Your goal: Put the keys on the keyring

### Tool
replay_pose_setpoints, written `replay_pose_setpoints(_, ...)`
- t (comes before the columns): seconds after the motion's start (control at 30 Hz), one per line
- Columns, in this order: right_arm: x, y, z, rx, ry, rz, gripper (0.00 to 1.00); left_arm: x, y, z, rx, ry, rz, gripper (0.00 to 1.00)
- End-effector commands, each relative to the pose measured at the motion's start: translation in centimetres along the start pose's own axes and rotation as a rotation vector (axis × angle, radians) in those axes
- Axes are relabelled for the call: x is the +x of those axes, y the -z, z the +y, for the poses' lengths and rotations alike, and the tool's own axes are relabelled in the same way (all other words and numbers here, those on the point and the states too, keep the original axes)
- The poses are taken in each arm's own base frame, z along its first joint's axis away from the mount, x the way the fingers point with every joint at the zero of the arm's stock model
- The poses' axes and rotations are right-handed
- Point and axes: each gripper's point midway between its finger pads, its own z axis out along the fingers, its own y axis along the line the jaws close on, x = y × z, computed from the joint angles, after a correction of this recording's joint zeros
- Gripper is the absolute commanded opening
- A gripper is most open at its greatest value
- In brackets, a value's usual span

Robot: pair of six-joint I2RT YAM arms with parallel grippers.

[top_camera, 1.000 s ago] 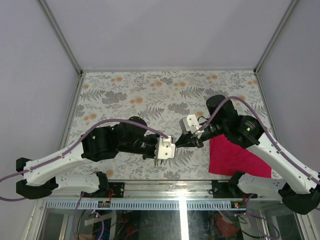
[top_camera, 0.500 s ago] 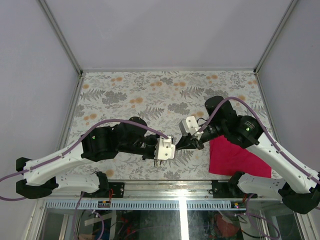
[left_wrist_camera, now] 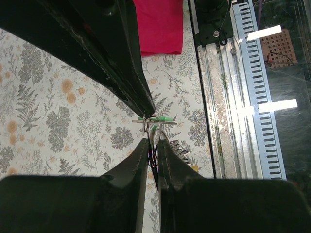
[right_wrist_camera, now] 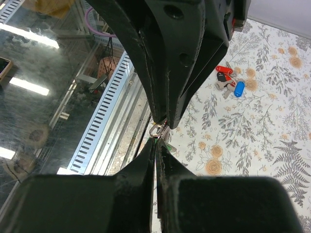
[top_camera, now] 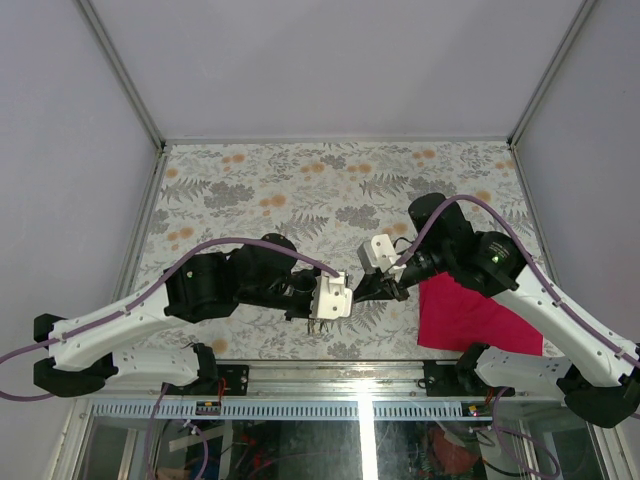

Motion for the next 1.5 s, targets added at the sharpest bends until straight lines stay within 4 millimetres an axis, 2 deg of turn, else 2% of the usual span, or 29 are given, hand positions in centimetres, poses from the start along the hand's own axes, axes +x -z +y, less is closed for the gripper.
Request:
replay_pose_setpoints(0.0,-1.7,0.7,1.9,-0.041,0.028,-0.035,0.0,-1.9,0.9,1.7,-0.083,0.001,-0.047,0.0)
replay_pose_setpoints(0.47,-1.6,1.3,2.3,-0.003,0.026,-0.041,0.0,-1.5,0.9,2.0,-0.107,0.021,-0.032,0.0)
replay_pose_setpoints(0.53,-1.6,1.1,2.3,-0.008,0.015,-0.053,0.03,-1.7,0.9,2.2,-0.116,0.026,-0.037,0.0)
replay_pose_setpoints(0.73,-1.4,0.8,1.7,0.019,0.01,-0.056,0.24,-1.8,1.0,3.0,-0.167,0.047,-0.048,0.0)
replay_pose_setpoints(0.93,-1.9,1.7,0.7,0.141,0.057,-0.091,0.37,-1.7,1.4,3.7,-0.236,0.066,-0.079,0.0)
replay_pose_setpoints(1.07,-2.3,2.6,-0.8,0.286,0.082,-0.131,0.4,-2.2,2.4,4.1,-0.284,0.071,-0.143,0.0)
replay_pose_setpoints(1.2,-3.0,3.4,-2.2,0.411,0.05,-0.212,0.41,-3.8,3.7,4.2,-0.316,0.073,-0.252,0.0)
replay_pose_setpoints(1.47,-3.2,2.3,-3.1,0.433,-0.03,-0.364,0.48,-6.6,5.1,3.1,-0.269,0.12,-0.414,0.0)
